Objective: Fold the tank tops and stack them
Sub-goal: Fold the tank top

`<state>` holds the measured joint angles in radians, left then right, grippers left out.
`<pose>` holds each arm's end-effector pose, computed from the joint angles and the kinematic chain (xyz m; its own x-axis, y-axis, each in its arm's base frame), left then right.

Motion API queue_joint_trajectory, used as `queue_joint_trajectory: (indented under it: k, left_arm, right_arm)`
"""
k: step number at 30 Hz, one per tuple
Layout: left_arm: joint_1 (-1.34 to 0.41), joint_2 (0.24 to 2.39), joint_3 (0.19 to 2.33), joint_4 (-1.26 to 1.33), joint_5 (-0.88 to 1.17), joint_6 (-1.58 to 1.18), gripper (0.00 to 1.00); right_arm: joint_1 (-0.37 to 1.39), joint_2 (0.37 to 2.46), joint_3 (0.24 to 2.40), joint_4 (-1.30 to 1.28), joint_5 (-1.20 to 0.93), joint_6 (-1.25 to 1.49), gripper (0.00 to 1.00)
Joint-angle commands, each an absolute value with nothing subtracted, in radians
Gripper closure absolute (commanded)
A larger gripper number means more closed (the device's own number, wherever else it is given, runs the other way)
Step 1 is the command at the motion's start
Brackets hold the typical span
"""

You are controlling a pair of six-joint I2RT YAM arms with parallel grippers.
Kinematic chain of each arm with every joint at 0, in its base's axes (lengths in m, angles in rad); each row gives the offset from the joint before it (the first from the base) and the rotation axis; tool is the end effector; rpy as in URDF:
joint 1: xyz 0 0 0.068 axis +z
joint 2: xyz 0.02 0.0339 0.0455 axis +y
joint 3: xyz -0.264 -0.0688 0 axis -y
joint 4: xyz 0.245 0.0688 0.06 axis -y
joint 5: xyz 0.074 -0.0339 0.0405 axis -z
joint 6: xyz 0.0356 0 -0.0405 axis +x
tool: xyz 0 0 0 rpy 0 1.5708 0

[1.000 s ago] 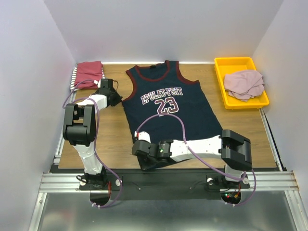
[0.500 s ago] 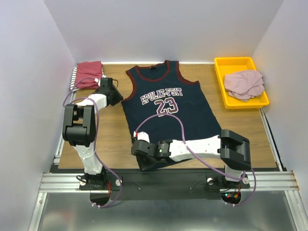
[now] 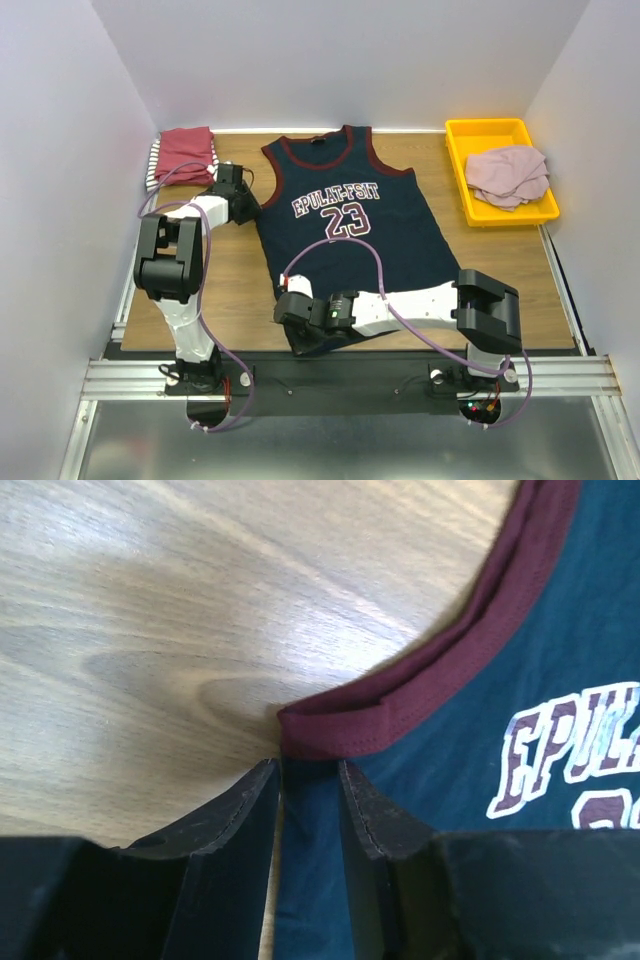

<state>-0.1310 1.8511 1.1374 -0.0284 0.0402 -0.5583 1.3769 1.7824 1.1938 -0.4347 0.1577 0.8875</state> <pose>0.3947 -0.0534 0.1781 -0.6530 -0.4479 -0.6107 -0.2193 0.8837 -0.4135 0.0767 0.3614 0.1923 -0.8432 -0.3192 -0.4326 -0.4743 0.8205 0.3190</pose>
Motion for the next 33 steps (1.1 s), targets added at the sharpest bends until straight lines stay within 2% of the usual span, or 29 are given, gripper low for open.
queue_joint_trajectory:
  k: [1,6,11,17,33]
  left_arm:
    - [-0.144,1.881,1.186,-0.064,0.008,-0.537,0.6]
    - [-0.156,1.897,1.196,-0.084,-0.057,-0.537,0.66]
    - [-0.161,1.917,1.213,-0.106,-0.092,-0.541,0.77]
    - [-0.163,1.921,1.218,-0.103,-0.109,-0.555,0.99]
    - [-0.161,1.841,1.212,-0.081,-0.14,-0.6,1.0]
  right_arm:
    - [1.39,1.761,1.181,-0.397,0.172,0.9,1.0]
    - [1.39,1.749,1.175,-0.393,0.176,0.902,1.0]
    - [1.39,1.738,1.169,-0.391,0.183,0.907,1.0]
    - [1.39,1.736,1.163,-0.385,0.181,0.913,1.0]
    - [1.39,1.733,1.161,-0.382,0.17,0.914,1.0]
